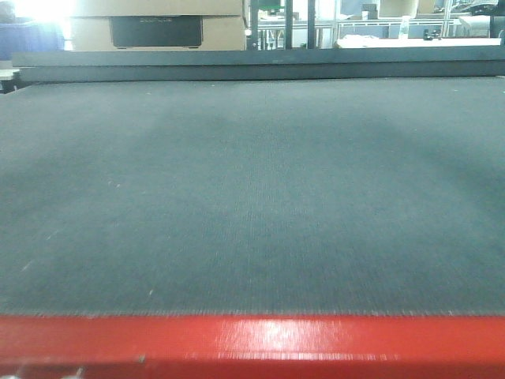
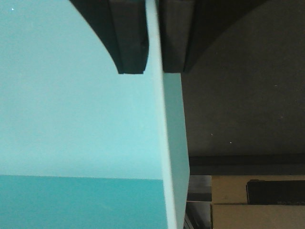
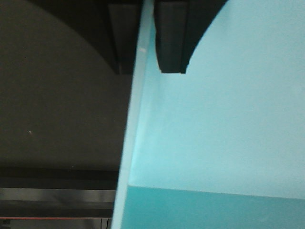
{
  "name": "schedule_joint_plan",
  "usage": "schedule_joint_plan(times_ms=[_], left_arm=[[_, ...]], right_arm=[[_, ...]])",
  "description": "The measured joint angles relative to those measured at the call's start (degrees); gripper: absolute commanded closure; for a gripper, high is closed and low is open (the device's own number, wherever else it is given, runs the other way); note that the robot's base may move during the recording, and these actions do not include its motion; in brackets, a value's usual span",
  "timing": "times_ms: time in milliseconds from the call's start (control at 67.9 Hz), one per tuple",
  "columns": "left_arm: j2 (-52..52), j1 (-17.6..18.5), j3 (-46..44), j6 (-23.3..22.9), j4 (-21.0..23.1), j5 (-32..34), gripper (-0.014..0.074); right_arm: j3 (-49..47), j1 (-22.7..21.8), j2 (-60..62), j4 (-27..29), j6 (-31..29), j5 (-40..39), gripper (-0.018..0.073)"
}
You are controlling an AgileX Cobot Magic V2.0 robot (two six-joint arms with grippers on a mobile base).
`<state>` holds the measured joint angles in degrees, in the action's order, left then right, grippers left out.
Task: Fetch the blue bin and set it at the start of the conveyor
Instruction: 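Carry the teal bin over the grey conveyor belt with both grippers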
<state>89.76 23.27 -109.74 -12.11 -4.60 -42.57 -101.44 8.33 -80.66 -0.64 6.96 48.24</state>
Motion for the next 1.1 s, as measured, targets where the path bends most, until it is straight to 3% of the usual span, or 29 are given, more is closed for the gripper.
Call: schedule_joint_plan(times_ms=[1104], left_arm=[[0.0, 0.0, 0.0, 0.0, 0.0, 0.0, 0.0708]], right_arm=[[0.0, 0.0, 0.0, 0.0, 0.0, 0.0, 0.0711]])
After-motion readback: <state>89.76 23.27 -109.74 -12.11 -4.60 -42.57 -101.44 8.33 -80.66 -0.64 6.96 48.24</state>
